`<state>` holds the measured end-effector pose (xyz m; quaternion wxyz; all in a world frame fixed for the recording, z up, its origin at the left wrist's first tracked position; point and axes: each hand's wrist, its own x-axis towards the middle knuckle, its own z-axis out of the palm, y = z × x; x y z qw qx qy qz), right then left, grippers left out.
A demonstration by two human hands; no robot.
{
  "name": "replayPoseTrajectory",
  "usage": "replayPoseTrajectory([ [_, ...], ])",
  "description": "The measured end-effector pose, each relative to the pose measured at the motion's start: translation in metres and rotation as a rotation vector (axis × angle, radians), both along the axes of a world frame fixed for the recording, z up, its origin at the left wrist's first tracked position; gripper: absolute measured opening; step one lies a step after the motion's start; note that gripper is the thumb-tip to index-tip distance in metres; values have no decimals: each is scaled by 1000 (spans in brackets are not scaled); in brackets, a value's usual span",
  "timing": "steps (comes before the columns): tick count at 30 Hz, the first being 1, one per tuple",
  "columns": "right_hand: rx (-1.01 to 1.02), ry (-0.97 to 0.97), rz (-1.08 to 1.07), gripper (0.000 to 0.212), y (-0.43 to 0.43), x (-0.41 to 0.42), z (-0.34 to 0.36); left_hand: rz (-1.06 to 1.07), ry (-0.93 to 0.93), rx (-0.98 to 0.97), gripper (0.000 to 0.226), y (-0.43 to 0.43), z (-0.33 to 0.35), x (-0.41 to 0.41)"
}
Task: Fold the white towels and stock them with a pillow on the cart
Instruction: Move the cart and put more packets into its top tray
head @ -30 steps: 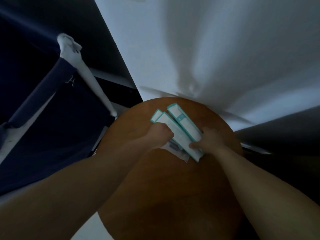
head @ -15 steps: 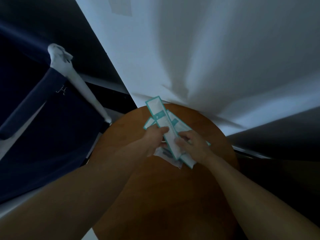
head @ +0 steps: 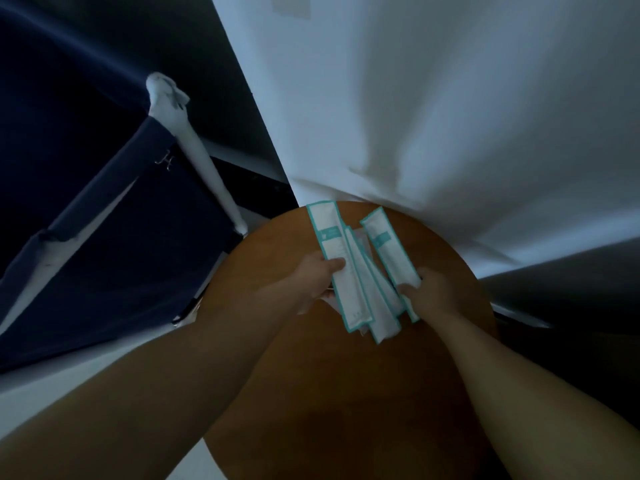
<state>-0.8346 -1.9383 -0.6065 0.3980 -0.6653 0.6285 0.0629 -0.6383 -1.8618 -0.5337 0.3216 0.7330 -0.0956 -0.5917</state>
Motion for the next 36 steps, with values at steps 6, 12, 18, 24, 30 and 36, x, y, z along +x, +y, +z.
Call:
replayPoseTrajectory([
  [6, -137, -80, 7, 33, 16, 5, 60, 81, -69, -66, 16, 15, 41, 2],
  [12, -177, -444, -126, 15, 55, 37, 149, 175, -131, -216, 18, 39, 108, 14],
  [18, -271, -671, -143, 17, 85, 39, 238, 223, -90, -425, 24, 66, 196, 3],
  [24, -371, -752, -192, 12, 135, 9, 313, 234, -6, -583, 24, 110, 274, -36],
  [30, -530, -574, -80, 23, 182, -53, 382, -73, -64, -765, 24, 134, 338, -105],
  [36, -608, -604, -248, 30, 194, -149, 437, -226, 4, -863, 26, 134, 391, -190],
])
